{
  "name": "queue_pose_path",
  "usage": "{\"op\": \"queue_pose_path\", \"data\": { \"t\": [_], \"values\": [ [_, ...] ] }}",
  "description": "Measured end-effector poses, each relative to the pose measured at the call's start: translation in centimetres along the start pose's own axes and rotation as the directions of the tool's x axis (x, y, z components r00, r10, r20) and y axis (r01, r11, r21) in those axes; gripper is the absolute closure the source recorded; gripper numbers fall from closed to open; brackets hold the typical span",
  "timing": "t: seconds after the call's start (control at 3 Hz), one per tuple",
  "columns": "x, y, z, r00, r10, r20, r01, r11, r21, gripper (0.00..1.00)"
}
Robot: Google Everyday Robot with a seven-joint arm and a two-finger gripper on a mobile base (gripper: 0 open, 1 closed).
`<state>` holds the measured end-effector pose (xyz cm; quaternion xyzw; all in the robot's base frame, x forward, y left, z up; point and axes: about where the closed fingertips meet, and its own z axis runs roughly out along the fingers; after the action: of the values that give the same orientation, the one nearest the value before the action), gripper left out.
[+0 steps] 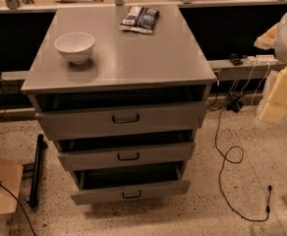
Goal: Open top drawer
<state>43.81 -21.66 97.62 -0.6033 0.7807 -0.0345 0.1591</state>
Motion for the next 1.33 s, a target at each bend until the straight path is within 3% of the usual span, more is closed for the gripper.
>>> {"op": "queue_pose_path", "data": {
  "t": [0.67, 1.0, 1.33],
  "values": [
    [-1.3, 0.1, 1.3, 0.999, -0.033, 0.037, 0.033, 0.9993, 0.017, 0.00],
    [-3.0, 0.4, 4.5, 0.992, -0.047, 0.121, 0.046, 0.9988, 0.016, 0.00],
    [-4.9, 0.3, 8.6, 0.972, -0.046, 0.231, 0.041, 0.9989, 0.024, 0.00]
  ]
}}
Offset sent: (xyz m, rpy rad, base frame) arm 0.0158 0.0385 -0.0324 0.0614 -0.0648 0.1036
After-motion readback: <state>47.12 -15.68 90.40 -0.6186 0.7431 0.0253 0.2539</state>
